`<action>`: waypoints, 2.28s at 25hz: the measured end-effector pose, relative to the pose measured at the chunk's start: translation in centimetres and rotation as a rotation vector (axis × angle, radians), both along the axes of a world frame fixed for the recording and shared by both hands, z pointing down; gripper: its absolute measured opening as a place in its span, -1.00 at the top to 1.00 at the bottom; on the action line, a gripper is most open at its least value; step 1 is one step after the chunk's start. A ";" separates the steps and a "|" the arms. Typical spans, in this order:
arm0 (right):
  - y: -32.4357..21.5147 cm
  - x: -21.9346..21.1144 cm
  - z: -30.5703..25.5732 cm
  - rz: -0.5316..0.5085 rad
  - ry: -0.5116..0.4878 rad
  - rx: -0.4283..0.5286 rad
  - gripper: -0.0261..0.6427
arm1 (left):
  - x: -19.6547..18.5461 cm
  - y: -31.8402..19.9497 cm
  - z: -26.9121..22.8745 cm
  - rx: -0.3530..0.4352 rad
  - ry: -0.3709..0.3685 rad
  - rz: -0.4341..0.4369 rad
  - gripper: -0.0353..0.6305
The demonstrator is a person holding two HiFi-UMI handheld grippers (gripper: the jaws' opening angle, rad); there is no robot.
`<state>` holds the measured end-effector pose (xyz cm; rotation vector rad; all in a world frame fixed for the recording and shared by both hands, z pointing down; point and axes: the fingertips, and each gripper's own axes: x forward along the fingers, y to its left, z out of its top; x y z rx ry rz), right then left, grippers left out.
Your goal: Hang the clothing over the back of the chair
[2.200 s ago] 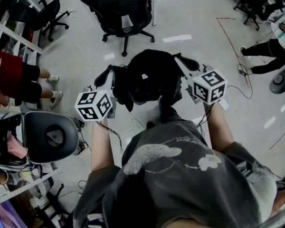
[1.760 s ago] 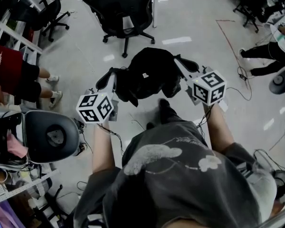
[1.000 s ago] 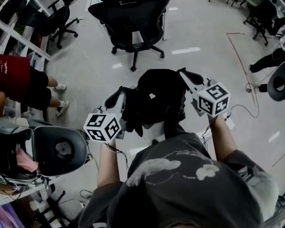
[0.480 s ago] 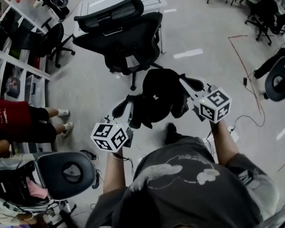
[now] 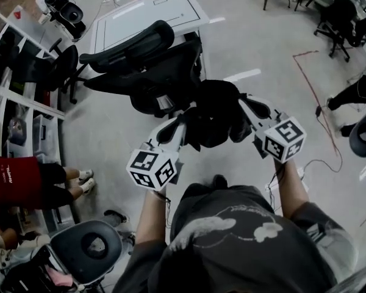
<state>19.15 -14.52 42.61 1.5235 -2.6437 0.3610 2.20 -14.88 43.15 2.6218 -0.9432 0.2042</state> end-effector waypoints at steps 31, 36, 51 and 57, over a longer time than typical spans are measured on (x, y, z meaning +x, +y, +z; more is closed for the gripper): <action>-15.9 10.8 -7.3 0.493 0.134 0.071 0.93 | 17.6 -20.2 -5.5 0.005 0.062 0.471 0.86; -17.3 13.3 -7.6 0.510 0.106 0.089 0.93 | 20.8 -21.1 -6.4 -0.008 0.075 0.475 0.86; -28.5 20.2 -9.7 0.284 0.034 0.149 0.93 | 29.8 -32.6 -8.4 0.051 0.076 0.280 0.86; -34.3 18.7 -12.4 0.127 -0.010 0.219 0.93 | 26.8 -39.8 -10.9 0.100 0.065 0.080 0.86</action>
